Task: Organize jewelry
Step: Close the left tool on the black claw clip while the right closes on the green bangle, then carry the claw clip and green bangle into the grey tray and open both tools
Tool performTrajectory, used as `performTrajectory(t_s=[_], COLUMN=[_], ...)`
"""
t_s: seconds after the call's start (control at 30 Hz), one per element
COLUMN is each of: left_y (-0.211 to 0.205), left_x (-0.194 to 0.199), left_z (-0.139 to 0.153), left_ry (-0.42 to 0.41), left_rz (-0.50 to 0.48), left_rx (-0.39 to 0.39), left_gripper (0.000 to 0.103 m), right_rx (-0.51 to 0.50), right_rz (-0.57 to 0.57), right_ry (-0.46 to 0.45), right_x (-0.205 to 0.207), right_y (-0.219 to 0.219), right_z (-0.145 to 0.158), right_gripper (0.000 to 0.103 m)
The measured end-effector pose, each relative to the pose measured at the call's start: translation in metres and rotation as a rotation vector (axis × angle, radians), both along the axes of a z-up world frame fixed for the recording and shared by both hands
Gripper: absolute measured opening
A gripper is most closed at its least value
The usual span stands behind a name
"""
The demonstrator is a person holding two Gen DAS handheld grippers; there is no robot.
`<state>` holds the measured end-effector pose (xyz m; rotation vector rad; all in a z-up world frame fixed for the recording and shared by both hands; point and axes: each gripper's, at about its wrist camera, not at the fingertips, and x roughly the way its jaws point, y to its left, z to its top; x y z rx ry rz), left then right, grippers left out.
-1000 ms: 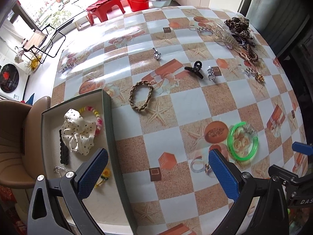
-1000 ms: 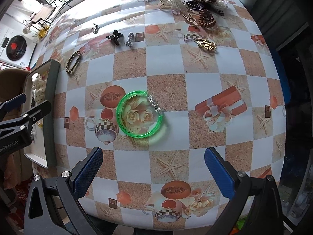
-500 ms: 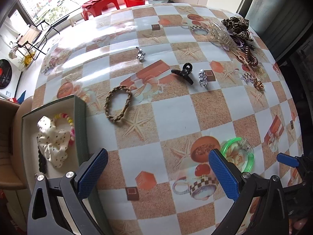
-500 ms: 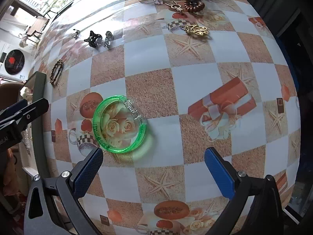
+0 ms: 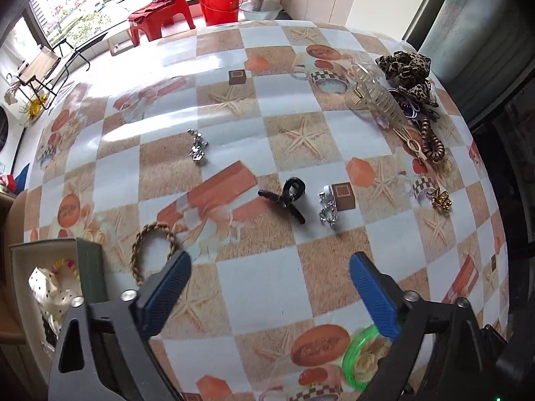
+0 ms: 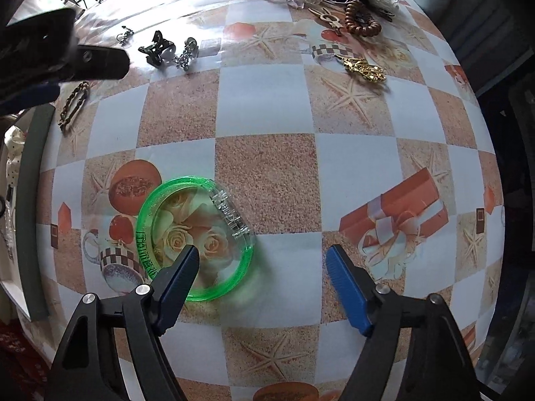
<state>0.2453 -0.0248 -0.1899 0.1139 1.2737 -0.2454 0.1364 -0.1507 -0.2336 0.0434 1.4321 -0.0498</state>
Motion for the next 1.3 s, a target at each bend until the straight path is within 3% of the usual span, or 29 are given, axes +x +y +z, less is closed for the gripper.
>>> performTrajectory(t_s=[0.13, 0.33, 0.4, 0.53, 0.6, 0.77, 1.3], left_y=[-0.007, -0.017, -0.020, -0.025, -0.026, -0.031, -0.011], left_x=[0.016, 0.031, 0.034, 0.036, 0.035, 0.034, -0.002], left_z=[-0.011, -0.027, -0.033, -0.037, -0.035, -0.032, 0.014], left_ry=[-0.002, 0.007, 0.023, 0.014, 0.003, -0.001, -0.028], left_rz=[-0.005, -0.014, -0.016, -0.018, -0.026, -0.042, -0.077], left_rx=[0.030, 0.048, 0.050, 0.052, 0.051, 0.050, -0.028], left_gripper=[0.092, 0.075, 0.065, 0.060, 0.044, 0.010, 0.009], right_rx=[-0.015, -0.025, -0.025, -0.026, -0.023, -0.012, 0.118], right_rz=[0.009, 0.019, 0.032, 0.052, 0.055, 0.052, -0.082], right_ry=[-0.013, -0.032, -0.040, -0.051, -0.053, -0.051, -0.040], right_x=[0.000, -0.008, -0.007, -0.005, -0.004, 0.000, -0.011], right_y=[0.004, 0.002, 0.004, 0.008, 0.010, 0.008, -0.029], right_z=[-0.003, 0.000, 0.002, 0.008, 0.009, 0.011, 0.033], right_gripper=[0.077, 0.072, 0.068, 0.051, 0.044, 0.012, 0.011])
